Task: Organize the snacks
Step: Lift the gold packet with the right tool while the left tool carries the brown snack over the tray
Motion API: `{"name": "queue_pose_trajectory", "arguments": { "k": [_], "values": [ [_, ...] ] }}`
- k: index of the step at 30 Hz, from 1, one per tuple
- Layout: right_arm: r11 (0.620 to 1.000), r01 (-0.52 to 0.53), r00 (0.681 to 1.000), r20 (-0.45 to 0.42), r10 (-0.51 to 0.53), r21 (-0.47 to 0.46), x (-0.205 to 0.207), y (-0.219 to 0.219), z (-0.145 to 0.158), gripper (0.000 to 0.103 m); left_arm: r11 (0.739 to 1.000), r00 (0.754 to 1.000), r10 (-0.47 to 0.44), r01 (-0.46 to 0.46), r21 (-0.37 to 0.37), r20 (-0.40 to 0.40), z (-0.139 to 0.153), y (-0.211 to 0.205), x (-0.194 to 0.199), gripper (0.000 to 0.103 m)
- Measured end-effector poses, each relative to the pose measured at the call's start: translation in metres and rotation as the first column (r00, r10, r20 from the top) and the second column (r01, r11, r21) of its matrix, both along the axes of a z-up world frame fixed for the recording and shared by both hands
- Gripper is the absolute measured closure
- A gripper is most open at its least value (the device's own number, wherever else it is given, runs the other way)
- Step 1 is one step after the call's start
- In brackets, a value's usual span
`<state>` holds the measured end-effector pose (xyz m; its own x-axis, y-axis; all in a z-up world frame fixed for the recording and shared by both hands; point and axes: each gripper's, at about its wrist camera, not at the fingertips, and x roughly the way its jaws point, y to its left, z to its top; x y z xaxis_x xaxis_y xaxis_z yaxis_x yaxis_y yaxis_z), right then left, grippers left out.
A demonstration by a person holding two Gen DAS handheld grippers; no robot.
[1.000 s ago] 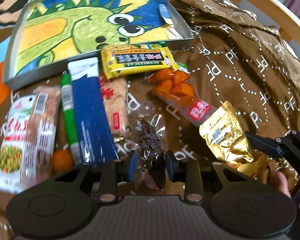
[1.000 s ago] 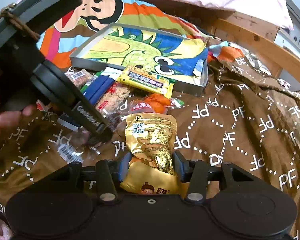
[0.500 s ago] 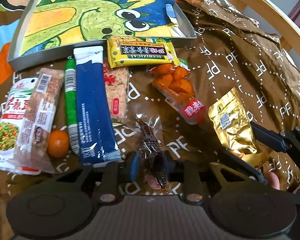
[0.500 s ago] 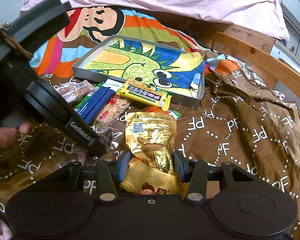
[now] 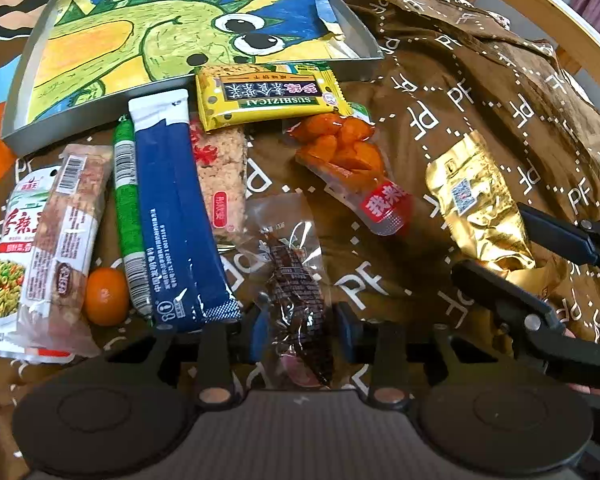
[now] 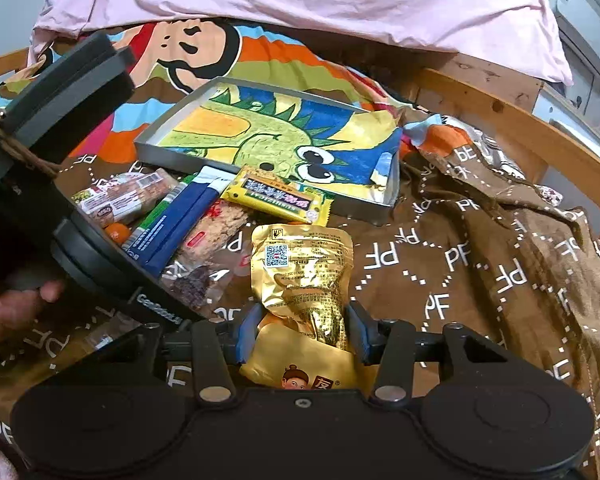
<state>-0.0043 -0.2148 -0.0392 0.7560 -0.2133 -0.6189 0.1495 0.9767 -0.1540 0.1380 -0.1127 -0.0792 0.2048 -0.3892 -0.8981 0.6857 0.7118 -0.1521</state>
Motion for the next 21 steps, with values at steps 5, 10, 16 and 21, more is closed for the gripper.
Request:
{"name": "queue_pose_trajectory", "arguments": {
  "k": [5, 10, 16, 21],
  "values": [
    [1.0, 0.016, 1.0, 0.018, -0.016, 0.007, -0.001, -0.004, 0.003, 0.054, 0.998, 0.999, 0.036, -0.036, -0.045, 0.013, 0.018, 0.008, -0.002, 0.065],
    [1.0, 0.017, 0.998, 0.062, -0.017, -0.005, -0.002, -0.004, 0.007, 0.054, 0.989, 0.996, 0.093, -0.091, -0.113, 0.016, 0.036, 0.018, 0.001, 0.065],
    [1.0, 0.027, 0.993, 0.118, -0.026, -0.005, 0.004, -0.01, 0.013, 0.054, 0.977, 0.987, 0.141, -0.125, -0.172, 0.083, 0.059, 0.024, 0.012, 0.065],
    [1.0, 0.016, 0.985, 0.173, -0.014, -0.012, 0.022, -0.018, 0.022, 0.054, 0.953, 0.969, 0.199, -0.156, -0.26, 0.148, 0.079, 0.023, 0.03, 0.065]
  ]
}}
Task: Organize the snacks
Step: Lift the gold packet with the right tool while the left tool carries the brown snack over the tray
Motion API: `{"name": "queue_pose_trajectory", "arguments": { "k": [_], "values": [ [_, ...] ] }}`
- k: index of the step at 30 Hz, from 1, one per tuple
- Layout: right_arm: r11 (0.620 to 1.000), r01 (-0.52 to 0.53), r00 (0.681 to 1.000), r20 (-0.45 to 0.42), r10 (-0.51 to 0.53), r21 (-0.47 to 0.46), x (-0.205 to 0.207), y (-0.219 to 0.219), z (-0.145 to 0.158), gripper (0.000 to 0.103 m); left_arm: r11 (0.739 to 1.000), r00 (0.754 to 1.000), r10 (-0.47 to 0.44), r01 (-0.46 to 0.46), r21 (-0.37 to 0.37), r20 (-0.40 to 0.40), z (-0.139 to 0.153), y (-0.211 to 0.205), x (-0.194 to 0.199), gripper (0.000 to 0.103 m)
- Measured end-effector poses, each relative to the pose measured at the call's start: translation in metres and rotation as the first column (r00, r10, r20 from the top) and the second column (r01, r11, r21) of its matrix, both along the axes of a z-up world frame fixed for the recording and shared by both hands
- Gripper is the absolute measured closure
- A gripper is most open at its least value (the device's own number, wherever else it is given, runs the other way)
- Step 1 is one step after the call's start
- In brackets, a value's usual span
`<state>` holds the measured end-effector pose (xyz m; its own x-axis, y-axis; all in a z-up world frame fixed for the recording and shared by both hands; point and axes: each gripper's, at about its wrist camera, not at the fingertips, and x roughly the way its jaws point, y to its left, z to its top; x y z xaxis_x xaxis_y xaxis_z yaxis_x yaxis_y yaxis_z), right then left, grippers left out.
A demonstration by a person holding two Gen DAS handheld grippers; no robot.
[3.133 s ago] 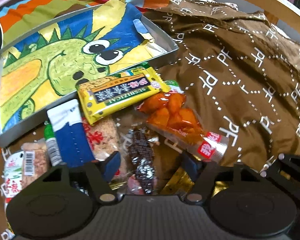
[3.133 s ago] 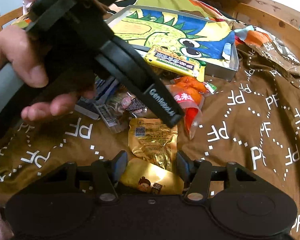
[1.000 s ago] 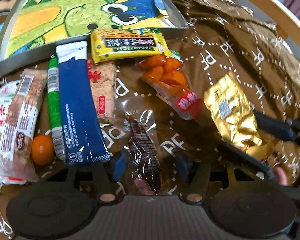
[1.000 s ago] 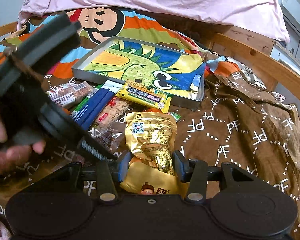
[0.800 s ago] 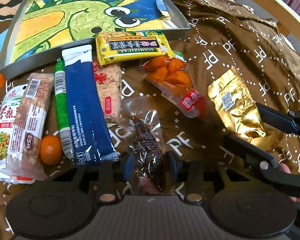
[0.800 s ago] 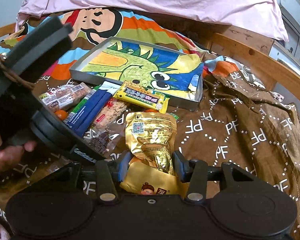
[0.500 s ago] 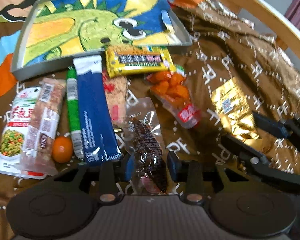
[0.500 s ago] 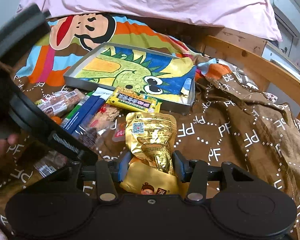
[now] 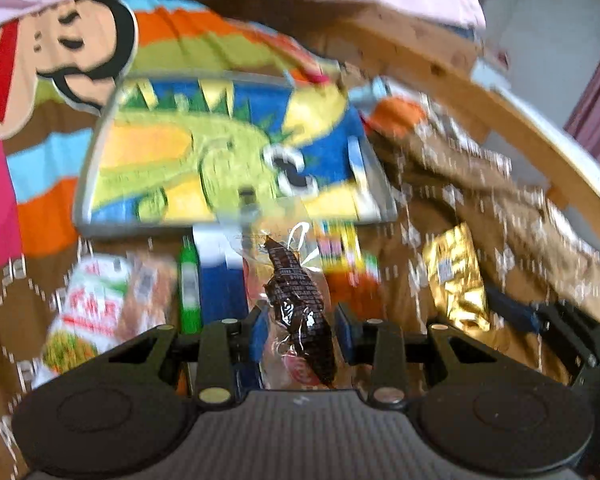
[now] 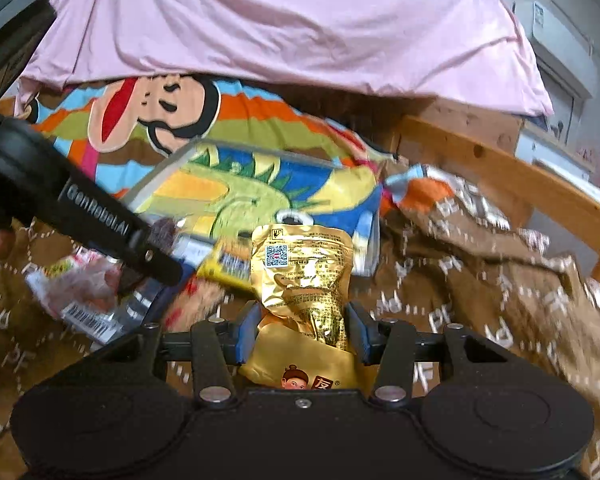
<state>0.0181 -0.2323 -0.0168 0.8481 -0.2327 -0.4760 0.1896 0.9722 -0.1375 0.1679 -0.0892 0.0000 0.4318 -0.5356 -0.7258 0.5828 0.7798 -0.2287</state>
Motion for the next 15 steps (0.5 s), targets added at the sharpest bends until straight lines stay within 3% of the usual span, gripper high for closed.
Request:
{"name": "queue_pose_trajectory", "arguments": {
  "k": [7, 15],
  "values": [
    [0.999, -0.003, 0.997, 0.071, 0.006, -0.034, 0.057, -0.019, 0.007, 0.054, 0.988, 0.989, 0.118, -0.109, -0.105, 0.087, 0.019, -0.002, 0.053, 0.064],
    [1.0, -0.014, 0.995, 0.103, 0.011, 0.028, 0.143, -0.048, 0.003, 0.053, 0.953, 0.967, 0.249, -0.236, -0.189, 0.048, 0.001, -0.008, 0.131, 0.064]
  ]
}}
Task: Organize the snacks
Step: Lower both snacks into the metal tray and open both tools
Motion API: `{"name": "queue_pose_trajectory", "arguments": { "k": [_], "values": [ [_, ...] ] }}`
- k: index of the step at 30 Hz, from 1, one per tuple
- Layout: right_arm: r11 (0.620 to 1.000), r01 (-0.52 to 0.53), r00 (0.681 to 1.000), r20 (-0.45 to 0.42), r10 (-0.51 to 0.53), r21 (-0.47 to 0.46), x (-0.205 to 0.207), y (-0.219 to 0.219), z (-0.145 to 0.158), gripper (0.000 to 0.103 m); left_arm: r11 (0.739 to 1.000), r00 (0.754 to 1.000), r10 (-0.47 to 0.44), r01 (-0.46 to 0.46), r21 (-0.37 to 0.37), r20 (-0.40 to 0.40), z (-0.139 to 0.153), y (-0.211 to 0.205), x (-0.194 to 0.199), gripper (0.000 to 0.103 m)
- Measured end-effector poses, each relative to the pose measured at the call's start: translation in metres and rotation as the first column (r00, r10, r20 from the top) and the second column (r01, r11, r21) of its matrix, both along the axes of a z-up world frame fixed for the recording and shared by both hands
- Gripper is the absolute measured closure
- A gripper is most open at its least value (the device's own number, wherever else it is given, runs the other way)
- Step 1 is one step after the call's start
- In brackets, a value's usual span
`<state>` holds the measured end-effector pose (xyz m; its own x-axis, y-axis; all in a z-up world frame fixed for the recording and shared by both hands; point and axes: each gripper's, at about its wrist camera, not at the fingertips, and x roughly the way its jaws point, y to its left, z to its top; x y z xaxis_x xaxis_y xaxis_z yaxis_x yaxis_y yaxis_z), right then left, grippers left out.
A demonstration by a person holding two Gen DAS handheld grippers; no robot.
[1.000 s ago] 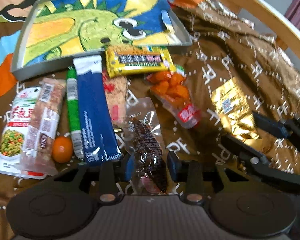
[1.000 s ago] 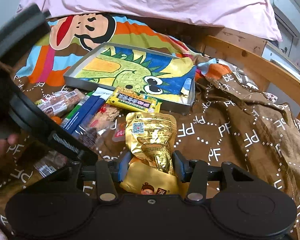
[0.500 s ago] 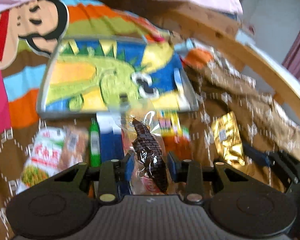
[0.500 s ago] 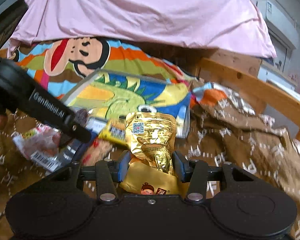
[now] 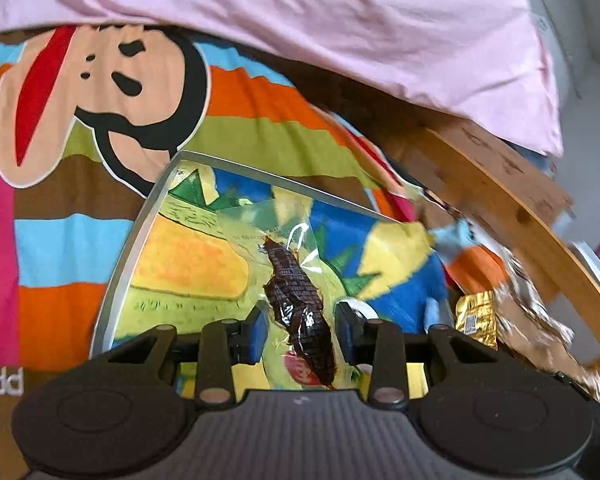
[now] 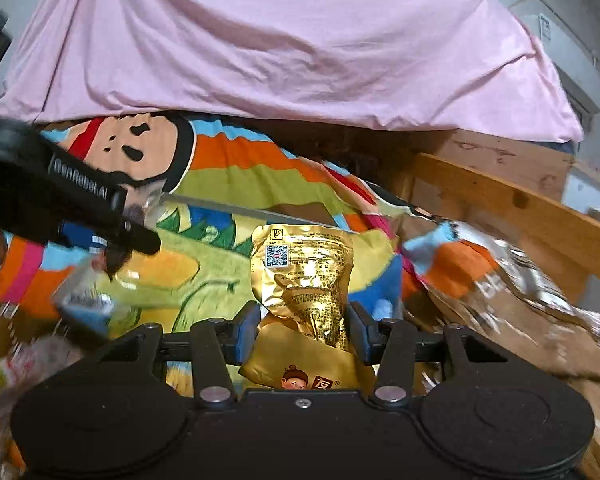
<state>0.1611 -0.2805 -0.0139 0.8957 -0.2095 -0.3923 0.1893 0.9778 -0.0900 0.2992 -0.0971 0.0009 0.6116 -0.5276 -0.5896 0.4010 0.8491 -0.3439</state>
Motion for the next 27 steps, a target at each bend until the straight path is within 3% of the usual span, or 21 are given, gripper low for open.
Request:
{"name": "queue_pose_trajectory", "arguments": {
  "k": [6, 13, 27],
  "values": [
    [0.999, -0.041, 0.997, -0.068, 0.042, 0.019, 0.061, -0.012, -0.014, 0.053, 1.0, 1.0, 0.015, -0.015, -0.004, 0.009, -0.028, -0.013, 0.03, 0.064],
    [0.999, -0.041, 0.985, -0.164, 0.046, 0.034, 0.084, -0.019, -0.043, 0.053, 0.999, 0.998, 0.043, -0.042, 0.027, -0.052, -0.068, -0.013, 0.042, 0.064],
    [0.999, -0.033, 0.972, -0.233, 0.037, 0.022, 0.088, -0.021, -0.067, 0.049, 0.988, 1.0, 0.025, -0.025, 0.153, 0.002, -0.073, -0.03, 0.035, 0.062]
  ]
}}
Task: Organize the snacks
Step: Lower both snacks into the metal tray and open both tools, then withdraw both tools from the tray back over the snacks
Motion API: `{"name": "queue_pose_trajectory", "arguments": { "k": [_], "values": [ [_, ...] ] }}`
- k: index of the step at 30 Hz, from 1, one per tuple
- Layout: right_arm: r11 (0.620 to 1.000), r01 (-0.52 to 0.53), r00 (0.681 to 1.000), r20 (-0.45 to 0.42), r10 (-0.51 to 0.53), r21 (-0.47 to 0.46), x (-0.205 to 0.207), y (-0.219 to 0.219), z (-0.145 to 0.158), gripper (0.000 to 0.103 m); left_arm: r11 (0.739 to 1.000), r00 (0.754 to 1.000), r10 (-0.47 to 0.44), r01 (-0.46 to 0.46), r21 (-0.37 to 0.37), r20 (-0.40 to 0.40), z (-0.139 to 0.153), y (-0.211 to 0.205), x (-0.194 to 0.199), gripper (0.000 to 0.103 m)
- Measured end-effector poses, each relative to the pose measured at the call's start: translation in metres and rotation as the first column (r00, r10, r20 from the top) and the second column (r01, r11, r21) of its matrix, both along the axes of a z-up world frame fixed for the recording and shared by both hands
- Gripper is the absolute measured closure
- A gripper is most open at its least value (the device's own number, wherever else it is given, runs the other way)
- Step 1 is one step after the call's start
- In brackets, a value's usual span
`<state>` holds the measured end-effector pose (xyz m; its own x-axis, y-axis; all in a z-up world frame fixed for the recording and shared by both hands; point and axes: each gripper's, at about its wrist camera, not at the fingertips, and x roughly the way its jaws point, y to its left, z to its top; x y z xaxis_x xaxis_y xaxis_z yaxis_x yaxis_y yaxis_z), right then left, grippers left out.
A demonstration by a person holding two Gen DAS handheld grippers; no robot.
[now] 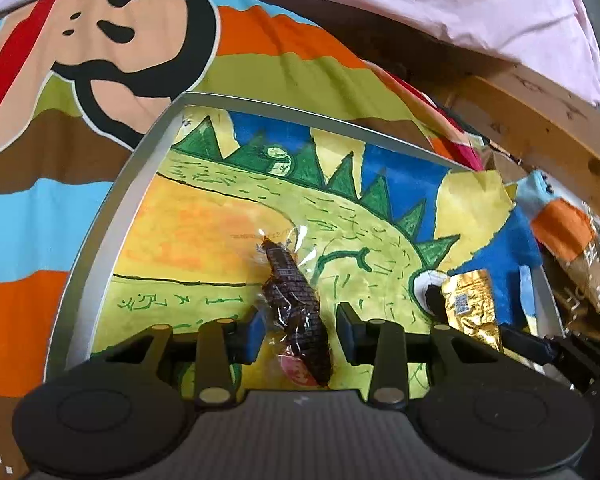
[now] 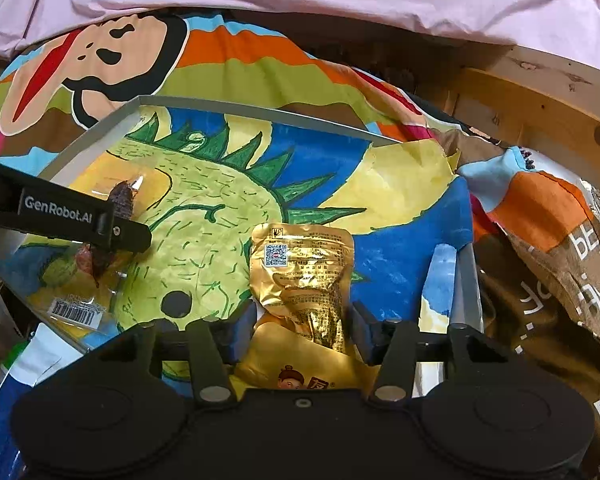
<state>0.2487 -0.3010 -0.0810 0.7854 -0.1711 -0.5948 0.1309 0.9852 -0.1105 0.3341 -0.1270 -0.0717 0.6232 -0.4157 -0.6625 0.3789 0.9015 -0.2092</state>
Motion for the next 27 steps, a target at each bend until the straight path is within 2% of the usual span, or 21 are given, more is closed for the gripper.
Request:
{"name": "queue_pose_trajectory", "arguments": {
  "k": [1, 3, 4, 7, 9, 15, 20, 27],
  "values": [
    [1.0, -0.001, 1.0, -0.001, 0.001, 0.004, -0.001, 0.0, 0.0, 0.047, 1.0, 1.0, 0.002, -0.002, 0.009, 0.002, 0.001, -0.001, -0.001, 0.06],
    [1.0, 0.003, 1.0, -0.007, -0.003, 0.003, -0.003, 0.0, 0.002, 0.036, 1.0, 1.0, 0.006, -0.006, 0.02, -0.008, 0.002, -0.002, -0.003, 0.052],
    [1.0, 0.006, 1.0, -0.003, -0.006, -0.002, -0.005, 0.0, 0.004, 0.034, 1.0, 1.0, 0.011, -0.011, 0.02, -0.018, 0.003, -0.002, -0.004, 0.05],
    [1.0, 0.019, 1.0, 0.017, -0.019, -0.01, -0.015, 0.0, 0.015, 0.024, 1.0, 0.999, 0.022, -0.021, 0.015, -0.039, 0.009, -0.001, -0.009, 0.034],
    [0.999, 0.033, 0.999, 0.042, -0.034, 0.005, -0.025, -0.002, 0.025, 0.017, 0.999, 0.999, 0.036, -0.036, 0.003, -0.026, 0.018, 0.003, -0.017, 0.024],
    [0.996, 0.081, 0.988, 0.128, -0.087, 0.045, -0.064, -0.006, 0.056, 0.006, 0.996, 0.995, 0.081, -0.08, -0.024, 0.051, 0.054, 0.024, -0.056, 0.007],
    [0.995, 0.076, 0.974, 0.211, -0.088, 0.066, -0.103, -0.003, 0.083, 0.001, 0.994, 0.985, 0.1, -0.104, 0.016, 0.139, 0.082, 0.037, -0.094, 0.001],
    [0.995, 0.068, 0.951, 0.297, -0.088, 0.079, -0.163, 0.007, 0.112, 0.001, 0.992, 0.973, 0.103, -0.115, 0.045, 0.205, 0.103, 0.049, -0.152, 0.001]
  ]
}}
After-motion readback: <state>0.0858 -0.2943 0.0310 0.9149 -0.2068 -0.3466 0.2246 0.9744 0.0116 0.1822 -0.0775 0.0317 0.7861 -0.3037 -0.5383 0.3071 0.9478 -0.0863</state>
